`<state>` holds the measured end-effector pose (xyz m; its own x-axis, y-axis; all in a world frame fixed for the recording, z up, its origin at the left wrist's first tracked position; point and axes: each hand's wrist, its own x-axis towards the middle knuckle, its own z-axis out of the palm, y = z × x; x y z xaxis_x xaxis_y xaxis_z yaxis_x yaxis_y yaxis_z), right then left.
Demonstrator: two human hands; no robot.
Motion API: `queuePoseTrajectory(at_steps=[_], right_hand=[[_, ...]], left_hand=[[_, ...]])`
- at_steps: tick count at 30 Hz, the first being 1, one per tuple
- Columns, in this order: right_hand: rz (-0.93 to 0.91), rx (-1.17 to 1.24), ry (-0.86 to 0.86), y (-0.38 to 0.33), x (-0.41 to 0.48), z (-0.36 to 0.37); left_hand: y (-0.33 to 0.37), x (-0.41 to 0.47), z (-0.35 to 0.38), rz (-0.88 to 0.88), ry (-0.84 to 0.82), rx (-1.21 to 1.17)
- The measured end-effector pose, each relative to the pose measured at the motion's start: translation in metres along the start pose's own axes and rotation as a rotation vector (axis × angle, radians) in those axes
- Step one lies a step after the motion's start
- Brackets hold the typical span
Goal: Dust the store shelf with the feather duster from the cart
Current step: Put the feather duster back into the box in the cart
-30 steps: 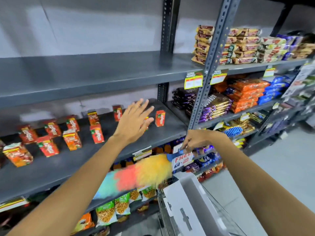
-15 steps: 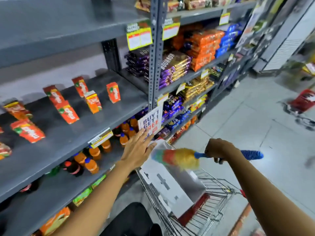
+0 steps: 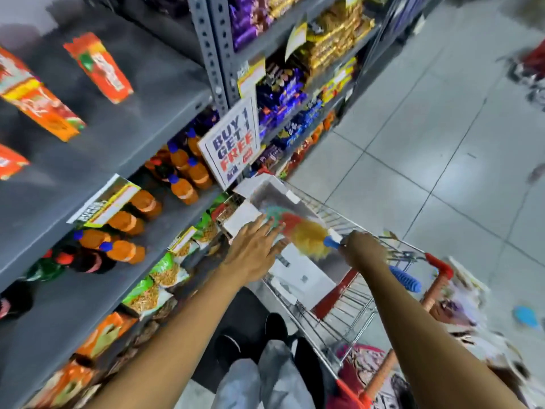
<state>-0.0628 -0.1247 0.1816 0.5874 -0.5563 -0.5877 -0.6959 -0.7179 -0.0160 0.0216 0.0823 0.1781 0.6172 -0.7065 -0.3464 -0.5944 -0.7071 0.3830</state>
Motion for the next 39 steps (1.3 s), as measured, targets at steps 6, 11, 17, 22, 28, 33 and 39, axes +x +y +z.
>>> queuePoseTrajectory(at_steps=[6,11,17,22,28,33,39], right_hand=[[0.086,0.058,-0.027,0.006,0.052,0.064],[0.093,0.121,-0.130,0.026,0.088,0.132],[0.083,0.104,-0.169,0.055,0.119,0.191],[0.054,0.037,-0.216,0.071,0.127,0.223],[-0.030,-0.105,-0.274,0.093,0.115,0.245],[-0.074,-0.158,-0.261,0.102,0.108,0.255],[0.012,-0.121,-0.138,0.092,0.098,0.261]], left_hand=[[-0.003,0.037,0.071,0.018,-0.143,-0.039],[-0.020,0.056,0.131,0.003,-0.224,-0.034],[-0.047,0.062,0.183,0.020,-0.284,-0.020],[-0.053,0.063,0.209,-0.037,-0.369,0.027],[-0.041,0.069,0.219,-0.038,-0.430,0.018],[-0.027,0.072,0.219,-0.006,-0.437,0.025],[-0.025,0.063,0.226,-0.013,-0.435,0.052]])
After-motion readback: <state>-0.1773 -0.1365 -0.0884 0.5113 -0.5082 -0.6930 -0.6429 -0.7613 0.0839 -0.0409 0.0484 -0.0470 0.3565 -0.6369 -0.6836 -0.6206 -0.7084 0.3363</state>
